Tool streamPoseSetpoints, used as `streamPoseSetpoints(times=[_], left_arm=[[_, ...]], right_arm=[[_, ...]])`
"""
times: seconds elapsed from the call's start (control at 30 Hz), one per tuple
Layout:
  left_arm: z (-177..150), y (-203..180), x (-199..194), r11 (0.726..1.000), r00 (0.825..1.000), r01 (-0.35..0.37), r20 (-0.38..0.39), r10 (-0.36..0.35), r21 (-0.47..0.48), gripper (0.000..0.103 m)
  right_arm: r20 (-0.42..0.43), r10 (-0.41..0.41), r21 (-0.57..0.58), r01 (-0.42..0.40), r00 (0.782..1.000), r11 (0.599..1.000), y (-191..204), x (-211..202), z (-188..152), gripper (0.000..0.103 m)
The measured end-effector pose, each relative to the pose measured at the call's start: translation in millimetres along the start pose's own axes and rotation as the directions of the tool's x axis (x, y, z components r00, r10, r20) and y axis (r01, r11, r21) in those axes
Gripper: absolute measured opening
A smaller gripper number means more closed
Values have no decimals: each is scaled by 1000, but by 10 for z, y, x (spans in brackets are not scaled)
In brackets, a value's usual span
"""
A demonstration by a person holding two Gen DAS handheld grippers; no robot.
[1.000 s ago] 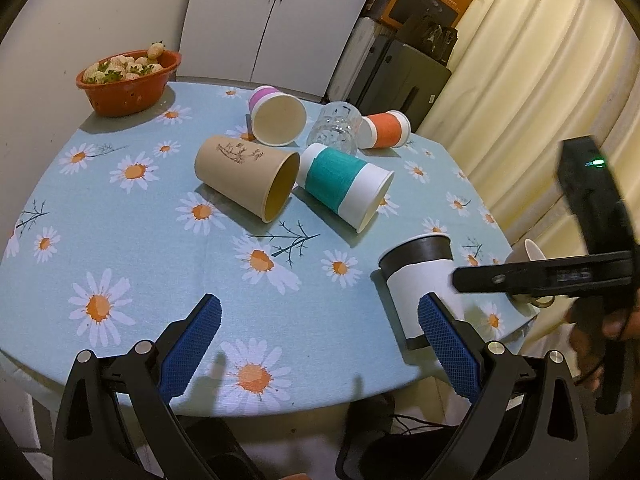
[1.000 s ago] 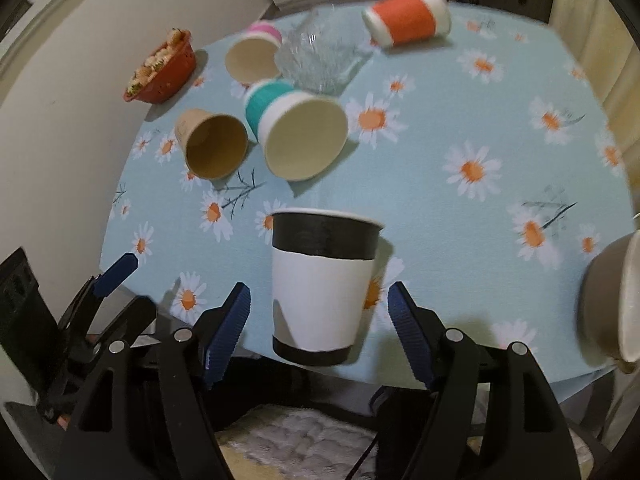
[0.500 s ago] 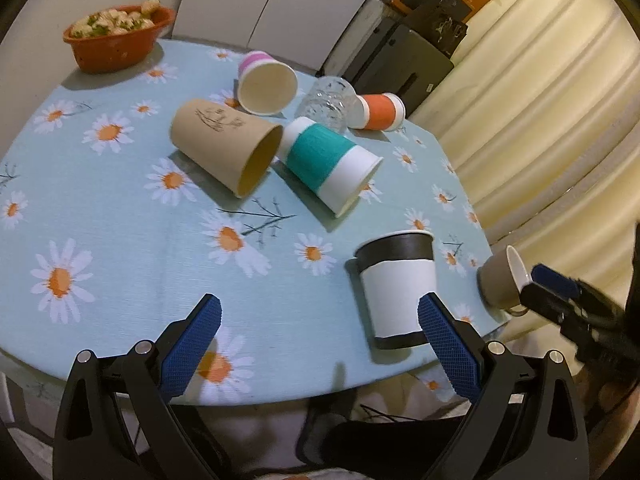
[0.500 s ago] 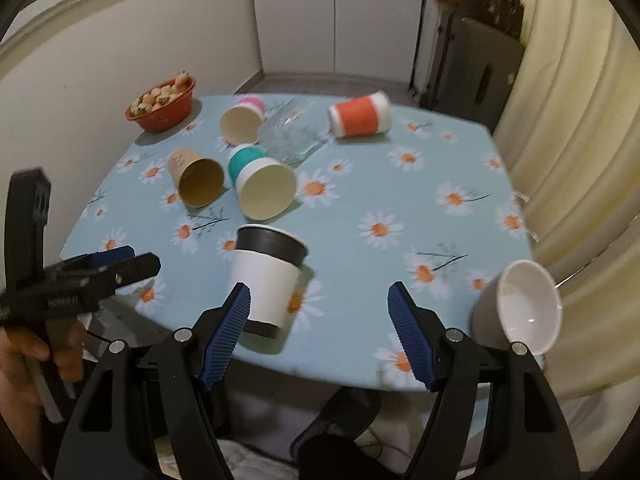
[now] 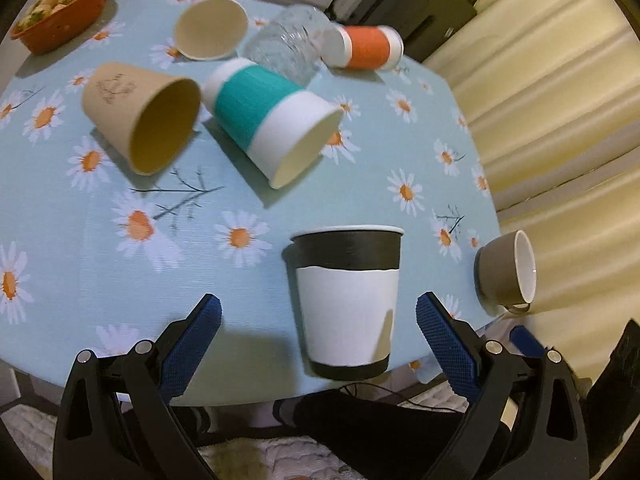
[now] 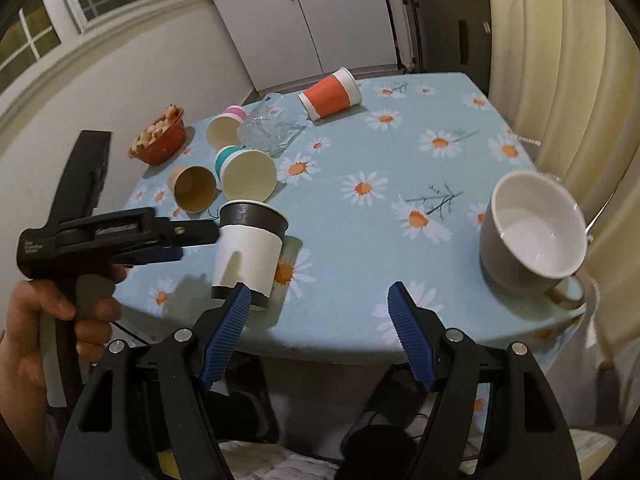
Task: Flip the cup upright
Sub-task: 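Close the left gripper around the upright cup and lift it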
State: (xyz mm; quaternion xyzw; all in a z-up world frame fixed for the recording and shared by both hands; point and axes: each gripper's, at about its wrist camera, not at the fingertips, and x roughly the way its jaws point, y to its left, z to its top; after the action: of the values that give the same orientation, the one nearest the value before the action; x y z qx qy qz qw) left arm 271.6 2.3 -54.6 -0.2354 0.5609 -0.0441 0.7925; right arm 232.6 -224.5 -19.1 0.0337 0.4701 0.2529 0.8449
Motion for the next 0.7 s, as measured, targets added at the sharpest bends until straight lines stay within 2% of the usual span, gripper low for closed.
streamPoseSetpoints(times=[0.13, 0.23, 0.3, 0.4, 0.57, 0.7], left_arm=[[19, -196, 126, 997, 998, -55, -31, 56, 54, 91], [32, -230, 220, 994, 995, -92, -40, 94, 57, 85], [46, -236, 289, 993, 993, -100, -60, 103, 57, 83], [44, -234, 370, 993, 991, -105, -83, 108, 46, 75], [24, -253, 411, 990, 987, -131, -88, 136, 54, 65], [20, -265, 412, 990, 987, -129, -87, 135, 63, 64]], right_arm=[[-9, 34, 9, -34, 999, 999, -27, 68, -86, 71], [-13, 40, 4, -40, 999, 999, -60, 102, -153, 71], [-17, 40, 1, -40, 999, 999, -84, 117, -191, 71], [-10, 49, -3, -49, 999, 999, -97, 110, -219, 71], [-17, 57, -22, -57, 998, 998, -68, 136, -233, 71], [-17, 49, -24, -49, 999, 998, -81, 143, -234, 71]])
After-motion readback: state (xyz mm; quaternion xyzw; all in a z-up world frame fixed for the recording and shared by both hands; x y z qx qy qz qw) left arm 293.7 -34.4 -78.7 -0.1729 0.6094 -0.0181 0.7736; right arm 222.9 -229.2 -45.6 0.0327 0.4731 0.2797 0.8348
